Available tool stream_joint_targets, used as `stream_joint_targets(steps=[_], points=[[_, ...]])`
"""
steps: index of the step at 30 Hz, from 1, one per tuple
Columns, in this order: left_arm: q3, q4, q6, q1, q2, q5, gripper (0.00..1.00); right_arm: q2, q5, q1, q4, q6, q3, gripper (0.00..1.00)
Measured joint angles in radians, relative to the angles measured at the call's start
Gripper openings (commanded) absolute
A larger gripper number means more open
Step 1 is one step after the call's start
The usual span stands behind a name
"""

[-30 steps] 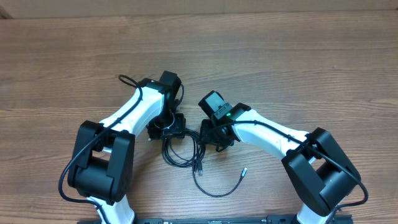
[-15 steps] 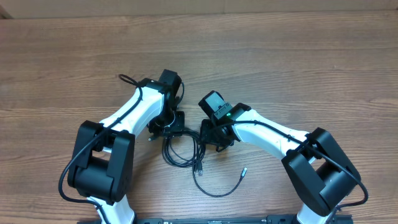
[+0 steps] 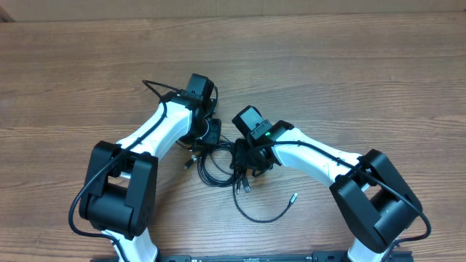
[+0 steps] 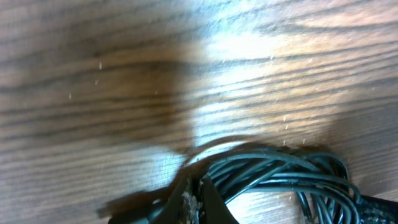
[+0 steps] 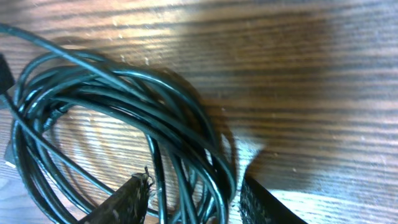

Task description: Untangle cables

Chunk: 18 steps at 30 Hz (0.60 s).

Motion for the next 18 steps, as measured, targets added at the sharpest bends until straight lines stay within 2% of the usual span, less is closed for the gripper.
stream_joint_targets(steps=[9,15,18], points=[[0.0,0.008,0.1,0.0,0.0,-0.005,0.09,0.0,-0.004,0.0,0.03,-0.029,0.001,0.49],[0.0,0.012,0.121,0.0,0.0,-0.027,0.13,0.005,-0.05,-0.008,-0.102,-0.143,0.072,0.5],[0.0,0.013,0.124,0.0,0.0,-0.031,0.18,0.005,-0.058,-0.024,-0.117,-0.169,0.119,0.49]])
